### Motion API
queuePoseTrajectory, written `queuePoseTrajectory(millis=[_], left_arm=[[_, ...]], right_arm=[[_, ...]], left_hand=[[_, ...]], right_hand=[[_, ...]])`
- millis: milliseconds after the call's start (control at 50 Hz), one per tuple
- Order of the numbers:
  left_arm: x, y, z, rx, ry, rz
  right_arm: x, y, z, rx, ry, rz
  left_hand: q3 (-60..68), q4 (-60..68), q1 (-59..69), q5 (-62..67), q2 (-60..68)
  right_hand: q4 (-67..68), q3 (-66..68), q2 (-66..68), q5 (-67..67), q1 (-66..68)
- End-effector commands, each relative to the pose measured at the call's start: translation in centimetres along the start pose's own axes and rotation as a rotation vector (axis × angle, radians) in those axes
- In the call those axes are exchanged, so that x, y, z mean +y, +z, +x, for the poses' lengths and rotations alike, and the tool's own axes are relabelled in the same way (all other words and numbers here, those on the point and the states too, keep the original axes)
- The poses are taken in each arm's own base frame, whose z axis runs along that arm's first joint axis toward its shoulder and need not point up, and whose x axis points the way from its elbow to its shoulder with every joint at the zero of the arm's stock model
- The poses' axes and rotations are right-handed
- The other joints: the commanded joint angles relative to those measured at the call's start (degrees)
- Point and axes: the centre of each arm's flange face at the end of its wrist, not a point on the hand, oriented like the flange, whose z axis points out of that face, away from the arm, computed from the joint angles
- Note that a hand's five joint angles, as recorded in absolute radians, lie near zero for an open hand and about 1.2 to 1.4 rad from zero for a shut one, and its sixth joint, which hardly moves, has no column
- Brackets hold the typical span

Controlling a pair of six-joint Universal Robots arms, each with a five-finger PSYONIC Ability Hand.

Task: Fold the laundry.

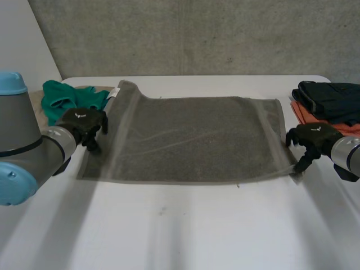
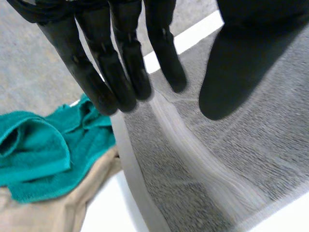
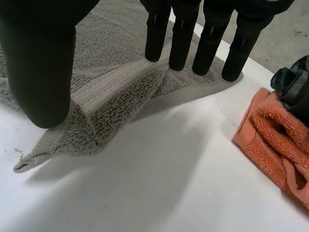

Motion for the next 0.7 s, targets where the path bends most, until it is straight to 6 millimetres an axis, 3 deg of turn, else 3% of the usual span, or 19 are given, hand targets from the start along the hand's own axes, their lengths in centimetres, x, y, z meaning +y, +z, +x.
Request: queuePoseTrajectory(millis=[20,240,280,320,360,520,700], left_arm=[[0.4,-2.6,0.4,0.050,-0.033,-0.123],[0.2,-3.9,0.0,0.057,-0.079,-0.111],[0.3,-4.0,0.0,0.064,-0.079,-0.112],[0.7,-4.1,0.1,0.074,-0.080,-0.121],[0.9,-4.1,0.1,0.077,-0.081,-0.127],[1.9,-3.7,0.2,0.079,-0.064,-0.120],[4.0,-2.2,0.6,0.102,0.022,-0.138]], right_arm=[[1.5,0.1,0.8,0.002,0.033,-0.132],[2.2,0.2,0.5,0.004,0.017,-0.118],[2.1,0.2,0.5,0.005,0.014,-0.108],[1.8,0.3,0.3,0.002,0.007,-0.087],[1.5,0.2,0.1,-0.001,0.001,-0.070],[-1.9,-1.7,-1.4,-0.019,-0.045,0.033],[-8.0,-6.3,-3.6,-0.062,-0.022,0.186]], left_hand=[[-30.21,-29.97,-28.27,-30.01,-29.70],[-30.72,-30.48,-28.77,-30.51,-30.20],[-30.72,-30.48,-28.77,-30.51,-30.20],[-30.72,-30.48,-28.77,-30.51,-30.20],[-30.72,-30.48,-28.77,-30.51,-30.20],[-30.38,-30.14,-28.44,-30.18,-29.87],[-26.68,-26.44,-24.74,-26.48,-26.17]], right_hand=[[23.18,22.57,22.84,25.18,22.80],[27.55,26.94,27.21,29.55,27.17],[32.57,31.96,32.23,34.58,32.19],[48.51,47.91,48.18,50.52,48.13],[49.62,49.01,49.28,51.62,49.24],[49.62,49.01,49.28,51.62,49.24],[49.62,49.01,49.28,51.62,49.24]])
